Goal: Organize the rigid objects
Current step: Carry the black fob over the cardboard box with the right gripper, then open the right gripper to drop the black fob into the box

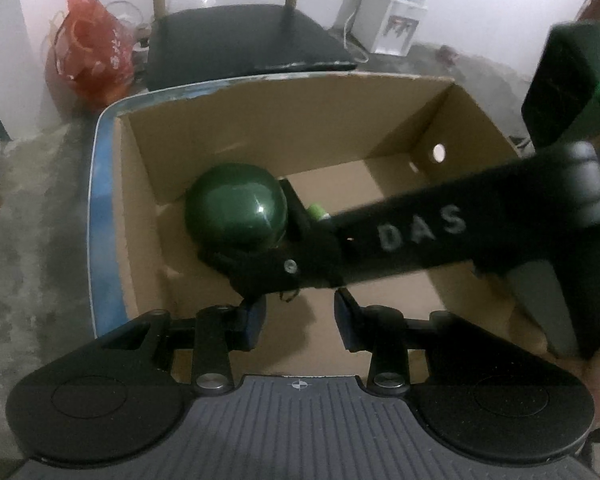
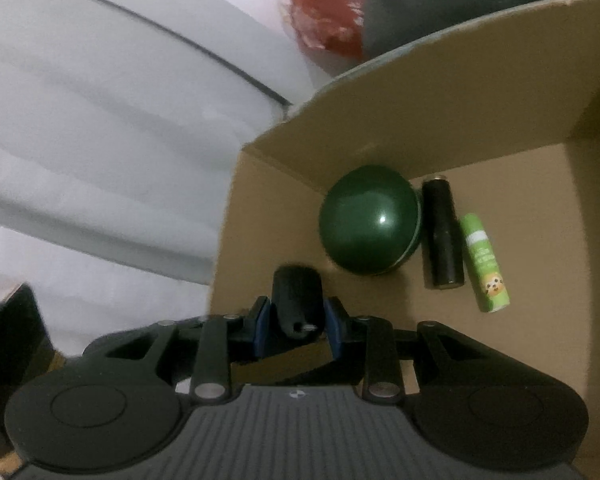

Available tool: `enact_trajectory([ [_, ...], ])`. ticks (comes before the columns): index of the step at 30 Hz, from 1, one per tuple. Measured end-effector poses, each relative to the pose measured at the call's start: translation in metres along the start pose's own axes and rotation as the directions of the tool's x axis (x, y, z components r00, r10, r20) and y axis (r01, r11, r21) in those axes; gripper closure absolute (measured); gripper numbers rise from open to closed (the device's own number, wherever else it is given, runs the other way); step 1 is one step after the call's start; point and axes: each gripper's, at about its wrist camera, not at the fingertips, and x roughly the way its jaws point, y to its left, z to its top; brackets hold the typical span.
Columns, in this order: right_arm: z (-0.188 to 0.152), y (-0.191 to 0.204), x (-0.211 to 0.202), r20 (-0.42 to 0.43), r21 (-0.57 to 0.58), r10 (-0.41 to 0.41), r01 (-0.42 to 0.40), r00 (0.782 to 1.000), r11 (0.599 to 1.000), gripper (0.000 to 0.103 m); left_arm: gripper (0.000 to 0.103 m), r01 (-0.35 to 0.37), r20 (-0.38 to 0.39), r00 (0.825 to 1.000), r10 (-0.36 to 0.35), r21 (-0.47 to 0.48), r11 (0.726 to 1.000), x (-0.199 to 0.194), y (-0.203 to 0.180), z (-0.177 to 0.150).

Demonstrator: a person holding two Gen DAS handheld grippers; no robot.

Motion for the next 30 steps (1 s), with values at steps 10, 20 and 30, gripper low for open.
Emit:
enact_trajectory([
  [10,-0.002,-0.005,0.007,-0.018,0.035,-0.068,0.069,0.998,0.997,0.069,0.061,-0.002,-0.011,1.0,0.002,-0.019,1.0,0.004,-0.002,0.002],
  [20,-0.011,-0.005,-0.01,0.002,0.042,-0.089,0.089,0.996,0.995,0.066,0.058,0.001,0.007,1.0,-0.001,-0.021,1.0,0.001,-0.005,0.0],
  [30,-0.034,0.016,-0.062,0.103,-0.008,-0.026,0.027,0.994,1.0,0.066,0.052,0.028,0.107,0.994,-0.024,-0.029,0.999,-0.044,-0.006,-0.012],
])
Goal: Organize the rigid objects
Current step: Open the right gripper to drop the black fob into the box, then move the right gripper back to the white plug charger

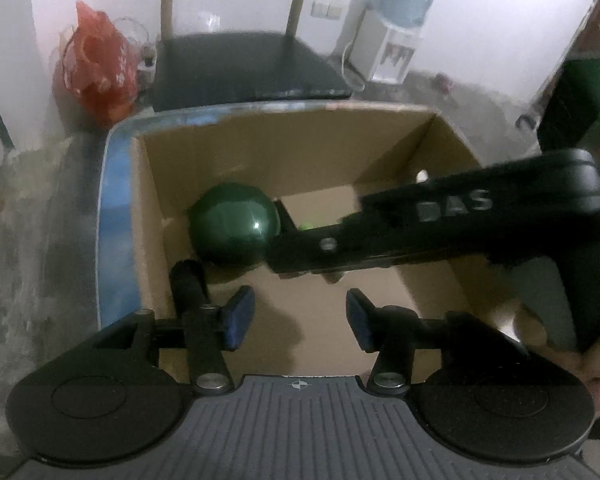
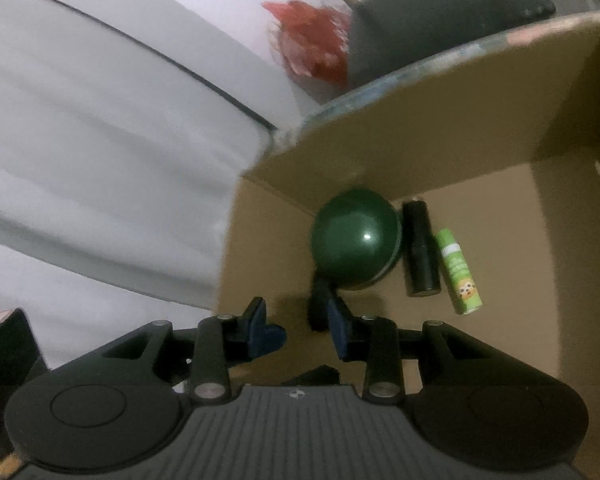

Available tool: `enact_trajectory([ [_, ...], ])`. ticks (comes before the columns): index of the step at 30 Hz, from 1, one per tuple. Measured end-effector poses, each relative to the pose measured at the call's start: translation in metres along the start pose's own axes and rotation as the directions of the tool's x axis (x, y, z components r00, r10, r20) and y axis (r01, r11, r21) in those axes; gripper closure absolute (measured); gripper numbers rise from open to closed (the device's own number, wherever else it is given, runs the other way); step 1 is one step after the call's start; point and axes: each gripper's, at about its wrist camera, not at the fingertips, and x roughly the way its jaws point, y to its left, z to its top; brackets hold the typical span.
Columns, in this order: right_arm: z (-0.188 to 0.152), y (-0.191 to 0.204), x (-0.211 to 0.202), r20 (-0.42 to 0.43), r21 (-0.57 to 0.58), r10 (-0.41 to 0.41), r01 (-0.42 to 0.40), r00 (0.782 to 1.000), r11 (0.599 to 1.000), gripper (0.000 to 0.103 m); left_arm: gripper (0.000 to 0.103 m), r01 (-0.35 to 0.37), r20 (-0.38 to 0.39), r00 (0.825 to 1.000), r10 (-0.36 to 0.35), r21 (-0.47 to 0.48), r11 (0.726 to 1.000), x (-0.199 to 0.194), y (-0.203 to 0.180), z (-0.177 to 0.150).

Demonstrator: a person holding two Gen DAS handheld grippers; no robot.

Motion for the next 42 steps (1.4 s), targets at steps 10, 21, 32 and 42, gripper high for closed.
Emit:
enact_trajectory([
  [10,-0.063,0.016,-0.097,0.165,-0.131,0.188,-0.167,0.968,0.977,0.063,0.042,0.045,0.255,0.965,-0.062,0.069,0.997,-0.11,-0.021,-0.067],
  [21,-0.175,-0.04,-0.159,0.346,-0.213,0.169,-0.098,0.923,0.972,0.042,0.039,0.175,0.226,0.955,-0.193,0.099,0.98,-0.085,-0.053,-0.163],
  [32,-0.205,-0.078,-0.11,0.333,-0.204,0.051,0.019,0.942,0.979,0.038,0.039,0.085,0.206,0.969,-0.139,0.252,0.964,-0.014,-0.113,-0.186],
  [42,-0.202,-0.085,-0.089,0.318,-0.295,0.017,0.082,0.948,0.952,0.038,0.039,-0.07,0.244,0.97,-0.019,0.354,0.933,0.026,-0.146,-0.191],
])
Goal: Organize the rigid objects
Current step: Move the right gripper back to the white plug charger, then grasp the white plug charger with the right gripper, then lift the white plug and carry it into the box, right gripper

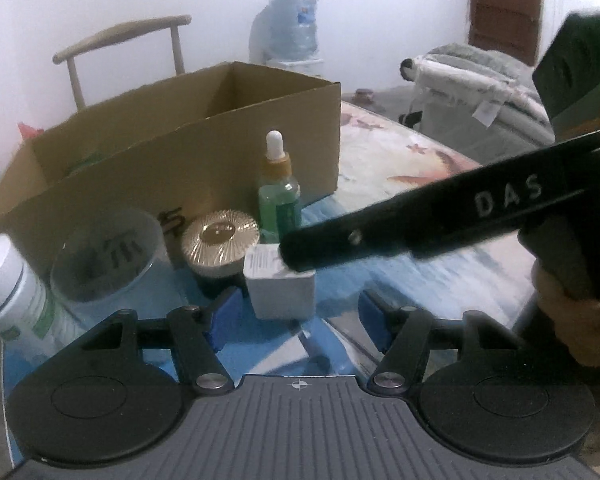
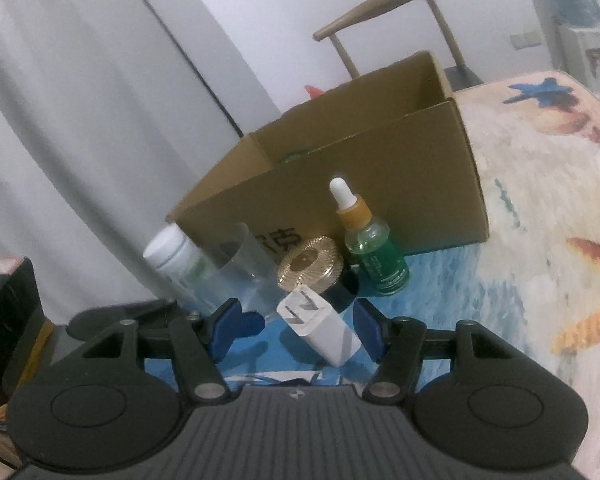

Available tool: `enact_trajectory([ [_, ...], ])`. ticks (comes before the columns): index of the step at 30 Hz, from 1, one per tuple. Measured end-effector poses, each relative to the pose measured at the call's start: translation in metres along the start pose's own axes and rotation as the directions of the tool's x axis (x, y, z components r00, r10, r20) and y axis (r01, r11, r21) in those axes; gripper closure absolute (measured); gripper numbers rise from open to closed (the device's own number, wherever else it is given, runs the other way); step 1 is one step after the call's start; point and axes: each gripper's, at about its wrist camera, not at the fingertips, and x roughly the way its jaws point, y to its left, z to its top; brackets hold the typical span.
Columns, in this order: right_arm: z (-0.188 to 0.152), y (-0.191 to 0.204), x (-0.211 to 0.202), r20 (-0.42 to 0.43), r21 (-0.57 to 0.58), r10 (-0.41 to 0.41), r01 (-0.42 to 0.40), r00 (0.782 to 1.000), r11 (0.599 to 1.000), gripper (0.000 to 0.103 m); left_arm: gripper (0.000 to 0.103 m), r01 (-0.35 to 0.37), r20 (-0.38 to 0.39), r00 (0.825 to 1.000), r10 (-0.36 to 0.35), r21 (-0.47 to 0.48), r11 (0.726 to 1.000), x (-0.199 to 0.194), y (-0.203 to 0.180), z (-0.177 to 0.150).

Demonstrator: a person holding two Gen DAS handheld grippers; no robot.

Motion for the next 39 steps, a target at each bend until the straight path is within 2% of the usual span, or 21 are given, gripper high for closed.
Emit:
enact_trajectory([
  [3,0.0,0.002,0.007,-0.018,-0.034,-0.001,0.0,1.0,0.999,0.04,0.039,-0.044,0.005,0.999,0.044,0.037,0.998,0.001,-0.005,0.0],
  [7,0.0,0.006,0.015,-0.031,-0.085,-0.02,0.017,0.999,0.996,0.046,0.04,-0.065,0.01,0.998,0.065,0.05,0.997,0.003,-0.007,-0.001],
  [13,-0.001,0.014,0.022,-0.045,-0.141,-0.046,0.039,0.998,0.989,0.054,0.05,-0.081,0.006,0.997,0.081,0.05,0.995,0.005,-0.008,0.0],
  [18,-0.001,0.014,0.023,-0.047,-0.154,-0.072,0.065,0.996,0.986,0.065,0.059,-0.094,0.018,0.995,0.094,0.049,0.994,0.005,-0.006,-0.001],
  [30,-0.003,0.017,0.013,-0.049,-0.162,-0.067,0.058,0.997,0.985,0.066,0.061,-0.08,0.029,0.996,0.079,0.046,0.996,-0.004,-0.011,-0.002],
  [34,-0.004,0.026,0.001,-0.032,-0.176,-0.063,0.056,0.997,0.983,0.068,0.061,-0.093,0.057,0.994,0.088,0.078,0.993,-0.018,-0.021,-0.003],
  [39,0.0,0.043,-0.018,0.012,-0.213,-0.056,0.057,0.998,0.975,0.071,0.061,-0.095,0.111,0.99,0.086,0.074,0.993,-0.04,-0.024,0.0],
])
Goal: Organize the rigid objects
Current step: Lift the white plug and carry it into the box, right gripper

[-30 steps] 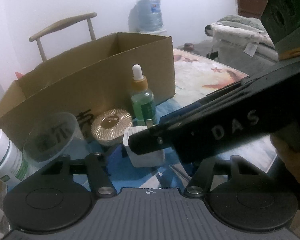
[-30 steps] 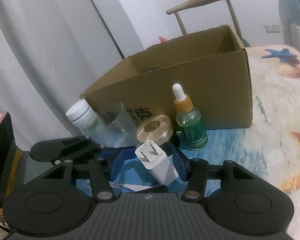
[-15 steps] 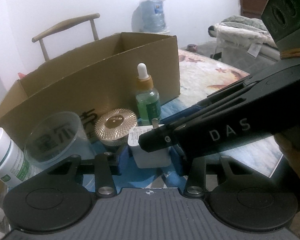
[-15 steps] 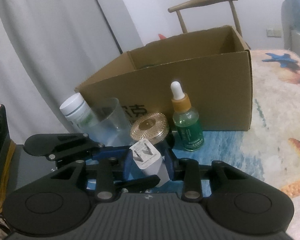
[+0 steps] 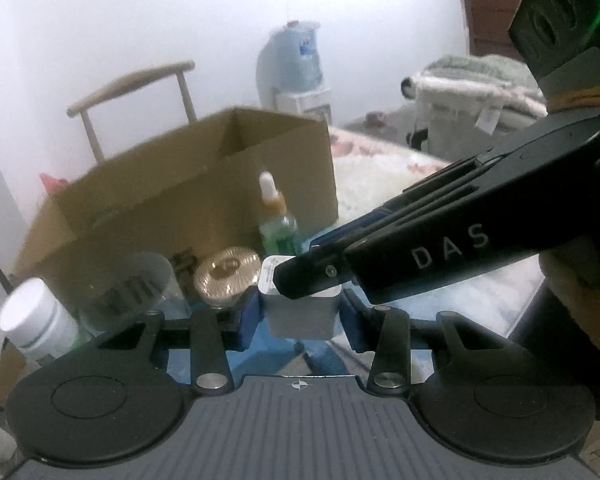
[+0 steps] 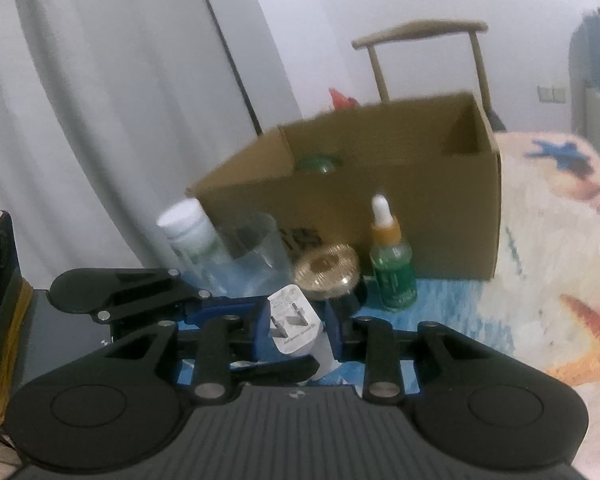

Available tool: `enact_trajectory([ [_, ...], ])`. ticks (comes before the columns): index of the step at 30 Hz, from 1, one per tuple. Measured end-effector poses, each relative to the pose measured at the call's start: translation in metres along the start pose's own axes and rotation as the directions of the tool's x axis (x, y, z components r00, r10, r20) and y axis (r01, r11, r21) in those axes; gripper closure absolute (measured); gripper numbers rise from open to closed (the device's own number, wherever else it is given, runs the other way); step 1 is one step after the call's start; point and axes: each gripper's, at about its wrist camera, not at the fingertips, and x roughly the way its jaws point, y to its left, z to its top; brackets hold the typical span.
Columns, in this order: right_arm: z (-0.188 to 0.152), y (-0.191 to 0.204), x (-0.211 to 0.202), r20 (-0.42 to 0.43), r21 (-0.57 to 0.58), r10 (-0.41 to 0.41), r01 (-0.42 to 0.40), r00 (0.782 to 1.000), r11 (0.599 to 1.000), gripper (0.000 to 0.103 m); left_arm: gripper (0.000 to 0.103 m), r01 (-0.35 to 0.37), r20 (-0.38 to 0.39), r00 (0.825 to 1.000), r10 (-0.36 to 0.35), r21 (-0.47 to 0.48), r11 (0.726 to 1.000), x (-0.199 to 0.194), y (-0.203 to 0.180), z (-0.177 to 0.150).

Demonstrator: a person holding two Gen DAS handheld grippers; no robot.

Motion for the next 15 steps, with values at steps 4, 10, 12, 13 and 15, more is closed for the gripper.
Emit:
enact_trajectory([
  [4,0.006,0.011,-0.012,0.035,-0.032,-0.003,0.004,0.999,0.999,0.071,0.061,-0.011,0.035,0.999,0.011,-0.005,1.0,-0.012,0.0,0.005],
  [10,0.017,0.026,-0.023,0.074,-0.075,-0.007,0.012,0.997,0.997,0.071,0.061,-0.023,0.081,0.996,0.024,-0.015,1.0,-0.027,0.003,0.013],
  [12,0.024,0.031,-0.026,0.092,-0.098,-0.006,0.015,0.996,0.995,0.071,0.061,-0.032,0.108,0.994,0.033,-0.015,0.999,-0.033,0.007,0.019],
  [13,0.029,0.034,-0.028,0.104,-0.112,-0.005,0.017,0.995,0.994,0.071,0.061,-0.037,0.122,0.992,0.038,-0.015,0.999,-0.036,0.01,0.023],
  [15,0.041,0.04,-0.029,0.126,-0.141,-0.004,0.022,0.992,0.99,0.071,0.061,-0.047,0.151,0.987,0.049,-0.017,0.999,-0.041,0.017,0.031],
])
